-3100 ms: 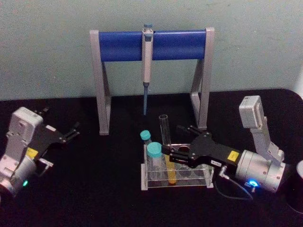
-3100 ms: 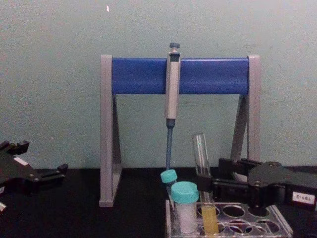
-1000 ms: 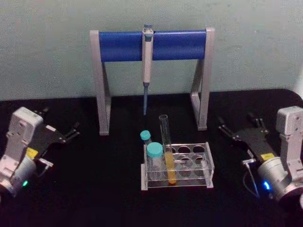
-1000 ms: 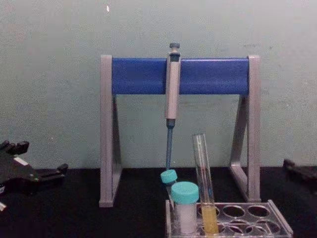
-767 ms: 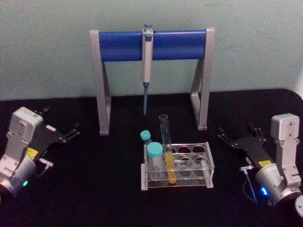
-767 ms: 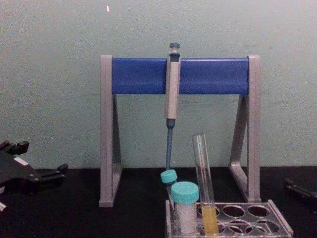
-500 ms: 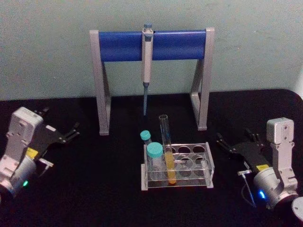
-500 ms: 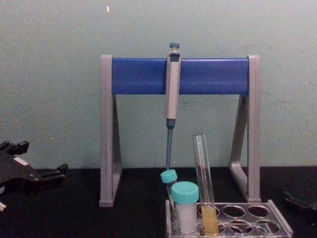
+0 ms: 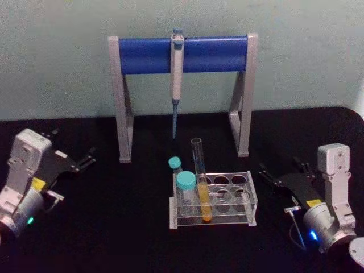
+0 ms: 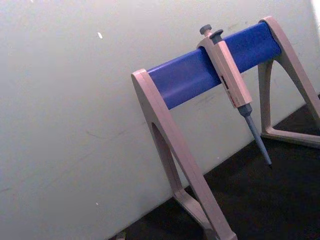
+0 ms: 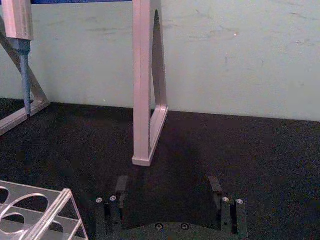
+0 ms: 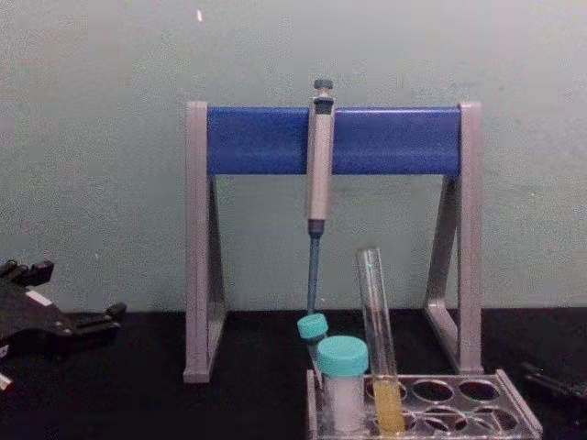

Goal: Pick up the test tube from the test tube rack, shake it, then place it back into the test tube rack.

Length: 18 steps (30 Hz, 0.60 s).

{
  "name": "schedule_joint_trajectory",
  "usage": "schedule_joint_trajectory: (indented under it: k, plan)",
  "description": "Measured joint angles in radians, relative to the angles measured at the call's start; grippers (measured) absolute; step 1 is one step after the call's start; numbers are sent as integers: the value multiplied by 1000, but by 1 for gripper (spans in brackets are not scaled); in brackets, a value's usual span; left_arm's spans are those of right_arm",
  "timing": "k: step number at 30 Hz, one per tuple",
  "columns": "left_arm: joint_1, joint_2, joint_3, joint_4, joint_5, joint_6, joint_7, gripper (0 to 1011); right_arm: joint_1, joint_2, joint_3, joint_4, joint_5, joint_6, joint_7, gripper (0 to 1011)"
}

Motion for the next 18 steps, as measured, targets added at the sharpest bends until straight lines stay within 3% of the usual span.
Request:
schedule_joint_trajectory:
  k: [18]
  plan:
    - [0,0,0,0,0,0,0,1001,-1,1,-2,-3,3,-2,-1,1000]
